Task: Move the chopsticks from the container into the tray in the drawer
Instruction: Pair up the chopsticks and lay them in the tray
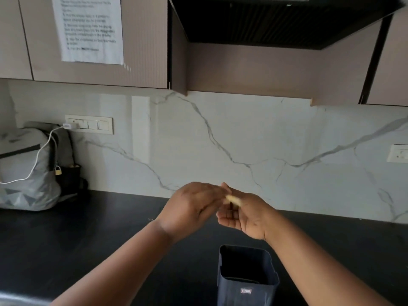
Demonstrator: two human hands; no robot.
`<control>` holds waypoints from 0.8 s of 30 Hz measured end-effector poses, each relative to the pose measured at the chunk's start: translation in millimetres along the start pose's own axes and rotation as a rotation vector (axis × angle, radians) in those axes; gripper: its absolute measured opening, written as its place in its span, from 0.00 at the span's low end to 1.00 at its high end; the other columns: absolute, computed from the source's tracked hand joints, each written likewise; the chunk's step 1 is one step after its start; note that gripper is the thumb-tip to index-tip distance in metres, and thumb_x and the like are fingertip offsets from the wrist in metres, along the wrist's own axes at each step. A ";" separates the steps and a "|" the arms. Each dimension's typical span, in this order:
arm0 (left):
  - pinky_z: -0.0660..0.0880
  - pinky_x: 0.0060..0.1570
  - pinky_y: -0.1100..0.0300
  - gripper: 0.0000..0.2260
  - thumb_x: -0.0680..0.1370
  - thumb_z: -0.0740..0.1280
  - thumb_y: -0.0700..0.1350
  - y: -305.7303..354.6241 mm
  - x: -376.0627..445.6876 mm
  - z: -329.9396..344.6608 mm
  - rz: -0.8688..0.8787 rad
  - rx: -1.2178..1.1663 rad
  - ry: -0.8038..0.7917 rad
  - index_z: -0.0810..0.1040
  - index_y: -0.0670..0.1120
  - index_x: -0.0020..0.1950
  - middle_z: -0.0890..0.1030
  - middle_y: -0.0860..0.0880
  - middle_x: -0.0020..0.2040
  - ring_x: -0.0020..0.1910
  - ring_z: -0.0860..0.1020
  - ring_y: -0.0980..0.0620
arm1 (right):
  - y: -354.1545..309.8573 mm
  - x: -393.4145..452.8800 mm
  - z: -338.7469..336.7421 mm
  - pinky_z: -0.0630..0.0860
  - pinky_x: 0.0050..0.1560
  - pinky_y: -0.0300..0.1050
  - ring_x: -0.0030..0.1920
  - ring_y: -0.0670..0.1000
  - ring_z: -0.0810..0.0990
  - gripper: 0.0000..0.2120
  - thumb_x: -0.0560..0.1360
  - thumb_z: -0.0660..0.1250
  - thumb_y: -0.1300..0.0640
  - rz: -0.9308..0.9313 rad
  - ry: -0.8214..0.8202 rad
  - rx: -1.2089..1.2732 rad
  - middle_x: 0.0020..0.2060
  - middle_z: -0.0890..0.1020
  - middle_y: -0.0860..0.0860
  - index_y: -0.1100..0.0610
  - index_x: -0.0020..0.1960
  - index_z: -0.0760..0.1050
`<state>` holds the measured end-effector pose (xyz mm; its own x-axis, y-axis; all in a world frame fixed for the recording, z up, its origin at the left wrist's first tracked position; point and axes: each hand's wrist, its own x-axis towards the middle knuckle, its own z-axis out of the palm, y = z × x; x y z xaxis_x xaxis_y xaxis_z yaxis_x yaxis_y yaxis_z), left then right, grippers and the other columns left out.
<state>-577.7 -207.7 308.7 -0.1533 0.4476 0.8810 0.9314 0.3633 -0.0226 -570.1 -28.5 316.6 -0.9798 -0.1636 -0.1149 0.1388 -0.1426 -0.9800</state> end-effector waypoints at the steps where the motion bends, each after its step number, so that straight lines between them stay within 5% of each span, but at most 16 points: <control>1: 0.77 0.49 0.61 0.07 0.78 0.67 0.46 2.8 5.9 -1.9 -0.161 -0.099 0.045 0.83 0.48 0.53 0.85 0.55 0.50 0.49 0.82 0.56 | 1.8 -1.2 1.9 0.82 0.36 0.46 0.37 0.54 0.85 0.22 0.68 0.71 0.41 -0.025 0.085 -0.087 0.40 0.85 0.55 0.60 0.50 0.82; 4: 0.79 0.42 0.62 0.02 0.76 0.70 0.46 0.2 29.1 -3.7 -0.722 -0.487 0.141 0.83 0.50 0.46 0.85 0.52 0.41 0.40 0.83 0.55 | 9.1 -5.2 5.6 0.82 0.40 0.43 0.43 0.54 0.85 0.24 0.73 0.65 0.39 -0.176 0.272 -0.276 0.47 0.84 0.54 0.57 0.57 0.78; 8: 0.79 0.36 0.62 0.06 0.75 0.72 0.41 -20.7 37.2 0.6 -1.152 -0.777 0.075 0.82 0.38 0.46 0.85 0.43 0.39 0.36 0.84 0.49 | 24.4 -15.0 11.2 0.83 0.43 0.47 0.43 0.56 0.86 0.15 0.75 0.70 0.49 -0.168 0.126 -0.099 0.42 0.86 0.58 0.62 0.50 0.82; 12: 0.79 0.34 0.61 0.09 0.74 0.73 0.41 -27.6 19.8 12.5 -1.340 -0.873 -0.040 0.81 0.35 0.48 0.85 0.42 0.40 0.35 0.84 0.49 | 42.5 -18.1 10.9 0.83 0.41 0.47 0.39 0.55 0.86 0.06 0.74 0.72 0.61 -0.086 0.119 -0.095 0.39 0.86 0.58 0.64 0.47 0.82; 17: 0.81 0.38 0.57 0.10 0.78 0.68 0.48 -31.4 -15.7 38.9 -1.367 -0.819 -0.197 0.81 0.41 0.50 0.84 0.43 0.44 0.39 0.84 0.49 | 67.1 -23.4 -4.0 0.84 0.42 0.49 0.38 0.54 0.85 0.05 0.74 0.72 0.63 0.014 0.129 -0.161 0.38 0.85 0.58 0.65 0.47 0.80; 21: 0.77 0.43 0.55 0.25 0.78 0.56 0.65 -43.8 -67.2 62.3 -1.576 -0.788 -0.198 0.80 0.46 0.47 0.84 0.49 0.40 0.40 0.81 0.49 | 111.1 -35.2 -27.1 0.83 0.42 0.45 0.34 0.48 0.83 0.02 0.73 0.73 0.61 0.048 0.114 -0.482 0.33 0.84 0.53 0.59 0.42 0.82; 24: 0.75 0.44 0.55 0.23 0.78 0.58 0.65 -53.1 -132.8 83.6 -1.632 -0.615 -0.156 0.80 0.46 0.42 0.82 0.47 0.38 0.43 0.79 0.45 | 170.6 -56.9 -51.4 0.75 0.38 0.39 0.33 0.44 0.78 0.02 0.72 0.73 0.57 0.012 0.045 -0.845 0.33 0.84 0.51 0.55 0.42 0.83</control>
<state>-634.4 -218.1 153.4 -0.9708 0.0521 -0.2340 -0.2229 0.1628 0.9612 -498.0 6.6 147.6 -0.9862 -0.1189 -0.1150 0.0125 0.6396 -0.7686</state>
